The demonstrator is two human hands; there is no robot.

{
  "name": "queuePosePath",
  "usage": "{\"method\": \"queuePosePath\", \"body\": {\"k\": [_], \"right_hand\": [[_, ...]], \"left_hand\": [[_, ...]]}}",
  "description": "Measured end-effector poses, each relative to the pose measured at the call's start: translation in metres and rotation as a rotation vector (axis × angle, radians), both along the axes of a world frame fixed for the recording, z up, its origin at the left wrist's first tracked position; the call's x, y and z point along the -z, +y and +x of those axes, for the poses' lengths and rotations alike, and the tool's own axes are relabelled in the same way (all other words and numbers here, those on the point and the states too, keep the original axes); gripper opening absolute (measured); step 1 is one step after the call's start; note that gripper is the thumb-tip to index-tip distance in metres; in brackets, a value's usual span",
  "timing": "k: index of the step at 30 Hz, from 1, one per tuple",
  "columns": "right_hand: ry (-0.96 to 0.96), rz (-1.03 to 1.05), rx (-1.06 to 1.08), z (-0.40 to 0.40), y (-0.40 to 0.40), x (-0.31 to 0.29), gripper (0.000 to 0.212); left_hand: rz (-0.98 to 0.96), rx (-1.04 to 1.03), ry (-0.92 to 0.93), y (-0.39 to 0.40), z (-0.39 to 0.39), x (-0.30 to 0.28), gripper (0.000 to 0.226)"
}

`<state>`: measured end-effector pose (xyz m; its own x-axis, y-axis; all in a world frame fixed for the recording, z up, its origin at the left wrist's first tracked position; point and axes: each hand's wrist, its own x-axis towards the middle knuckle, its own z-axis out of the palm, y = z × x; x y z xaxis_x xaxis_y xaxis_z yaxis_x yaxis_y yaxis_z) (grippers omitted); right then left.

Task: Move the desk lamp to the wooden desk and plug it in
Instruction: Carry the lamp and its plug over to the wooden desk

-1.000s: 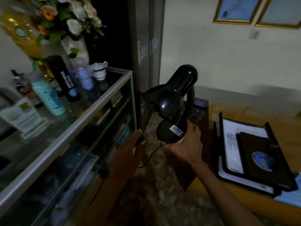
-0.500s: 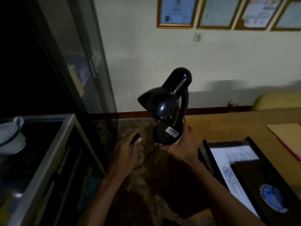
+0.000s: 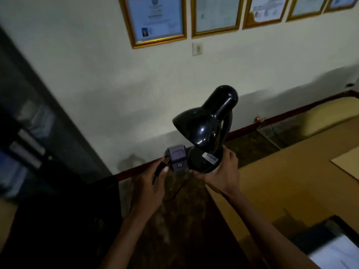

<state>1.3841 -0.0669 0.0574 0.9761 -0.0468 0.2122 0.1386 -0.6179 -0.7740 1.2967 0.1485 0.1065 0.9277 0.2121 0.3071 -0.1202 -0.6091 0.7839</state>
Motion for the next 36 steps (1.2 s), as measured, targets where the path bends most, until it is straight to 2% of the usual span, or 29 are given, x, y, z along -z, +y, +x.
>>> {"method": "queuePosePath", "body": {"k": [3, 7, 15, 21, 25, 29, 36], "right_hand": [[0.012, 0.027, 0.08, 0.059, -0.005, 0.0, 0.135], [0.026, 0.023, 0.22, 0.118, -0.021, 0.003, 0.135], [0.025, 0.033, 0.531, 0.219, -0.064, 0.016, 0.134], [0.028, 0.021, 0.825, 0.278, -0.086, 0.011, 0.131], [0.006, 0.025, 0.979, 0.297, -0.098, 0.003, 0.13], [0.032, -0.01, 1.124, 0.308, -0.121, -0.001, 0.129], [0.021, -0.037, 1.331, 0.329, -0.205, 0.004, 0.124]], "left_hand": [[-0.018, 0.079, 0.011, 0.0, 0.075, -0.003, 0.044], [-0.005, 0.192, 0.031, -0.012, 0.168, 0.004, 0.04], [0.147, 0.634, 0.026, -0.05, 0.352, 0.039, 0.047], [0.12, 0.931, -0.034, -0.085, 0.48, 0.048, 0.045], [0.121, 1.089, -0.076, -0.122, 0.535, 0.041, 0.044], [0.054, 1.225, -0.032, -0.167, 0.559, 0.038, 0.043], [0.054, 1.428, -0.057, -0.277, 0.607, 0.039, 0.04]]}}
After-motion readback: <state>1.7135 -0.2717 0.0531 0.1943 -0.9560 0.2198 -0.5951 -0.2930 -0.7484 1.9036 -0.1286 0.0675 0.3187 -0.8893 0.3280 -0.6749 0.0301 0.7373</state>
